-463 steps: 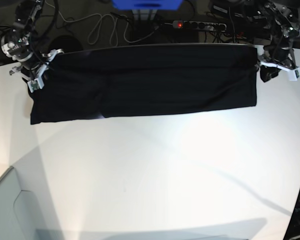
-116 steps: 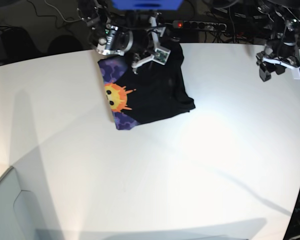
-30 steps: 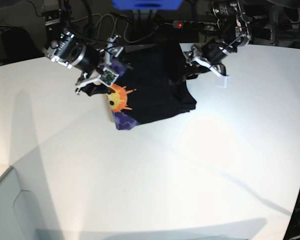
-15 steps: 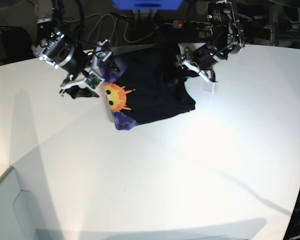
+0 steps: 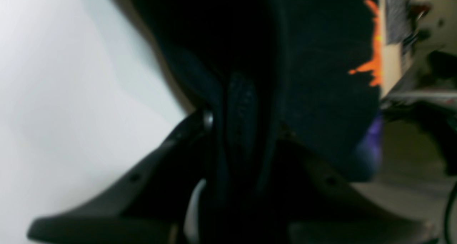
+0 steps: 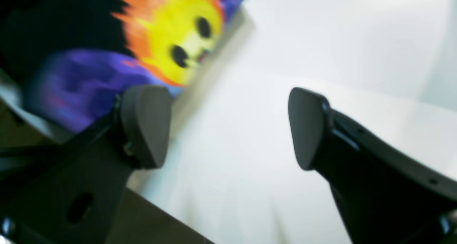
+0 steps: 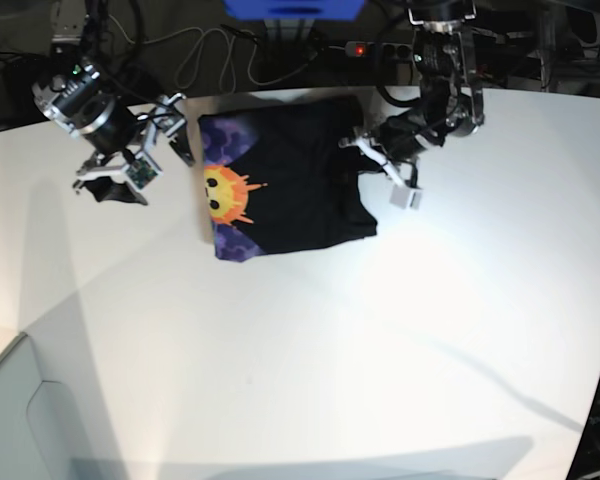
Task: Fold the T-shirt properly
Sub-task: 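Flip the bundle over with both grippers, exposing the sun print, then press and smooth the bundle with the left gripper, then withdraw it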
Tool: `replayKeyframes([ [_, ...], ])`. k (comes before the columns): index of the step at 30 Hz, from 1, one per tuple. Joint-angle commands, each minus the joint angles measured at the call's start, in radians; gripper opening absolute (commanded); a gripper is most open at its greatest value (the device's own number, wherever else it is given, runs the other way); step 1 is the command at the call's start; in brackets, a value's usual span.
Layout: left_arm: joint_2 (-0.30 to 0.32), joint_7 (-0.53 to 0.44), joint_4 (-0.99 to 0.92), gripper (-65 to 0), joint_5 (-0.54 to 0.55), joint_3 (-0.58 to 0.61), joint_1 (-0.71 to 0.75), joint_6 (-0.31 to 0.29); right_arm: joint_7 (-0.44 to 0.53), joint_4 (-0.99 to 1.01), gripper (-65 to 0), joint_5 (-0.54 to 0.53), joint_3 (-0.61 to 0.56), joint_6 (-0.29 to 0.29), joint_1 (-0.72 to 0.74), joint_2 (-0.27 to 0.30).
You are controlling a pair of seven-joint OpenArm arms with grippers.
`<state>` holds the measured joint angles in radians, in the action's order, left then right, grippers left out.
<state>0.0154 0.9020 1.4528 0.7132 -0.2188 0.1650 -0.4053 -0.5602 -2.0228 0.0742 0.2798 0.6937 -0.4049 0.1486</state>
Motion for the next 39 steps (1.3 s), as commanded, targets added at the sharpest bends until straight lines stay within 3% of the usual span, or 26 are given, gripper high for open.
replayKeyframes([
  [1,0.019,0.009,-0.013,-65.0,-0.036,0.028,-0.017,0.012,0.022,-0.019,-15.1,-0.018,0.019,0.004,0.001,0.006],
  [7,0.125,0.009,-0.080,-65.0,-0.112,0.295,-0.180,0.012,0.022,-0.019,-15.1,-0.018,0.195,0.004,0.004,-0.053],
  [12,0.203,0.010,-0.131,-65.0,-0.177,0.622,-0.370,0.007,0.022,-0.019,-15.1,-0.018,0.373,0.004,0.022,-0.123],
  [16,0.222,0.004,-0.175,-65.0,-0.271,0.896,-0.532,0.006,0.022,-0.019,-15.1,-0.018,0.451,0.004,0.028,-0.134],
  [20,0.196,-0.002,-0.218,-65.0,-0.422,1.113,-0.683,-0.001,0.021,-0.019,-15.1,-0.018,0.503,0.004,0.022,-0.136],
  [28,0.087,-0.022,-0.268,-65.0,-0.577,1.292,-0.850,-0.002,0.021,-0.019,-15.1,-0.018,0.571,0.004,0.010,-0.171],
  [33,0.054,-0.063,-0.277,-65.0,-0.634,1.369,-0.882,-0.002,0.021,-0.020,-15.2,-0.018,0.571,0.004,-0.009,-0.179],
  [39,0.044,-0.060,-0.274,-65.0,-0.717,1.373,-0.878,-0.002,0.021,-0.020,-15.2,-0.018,0.569,0.004,-0.012,-0.179],
])
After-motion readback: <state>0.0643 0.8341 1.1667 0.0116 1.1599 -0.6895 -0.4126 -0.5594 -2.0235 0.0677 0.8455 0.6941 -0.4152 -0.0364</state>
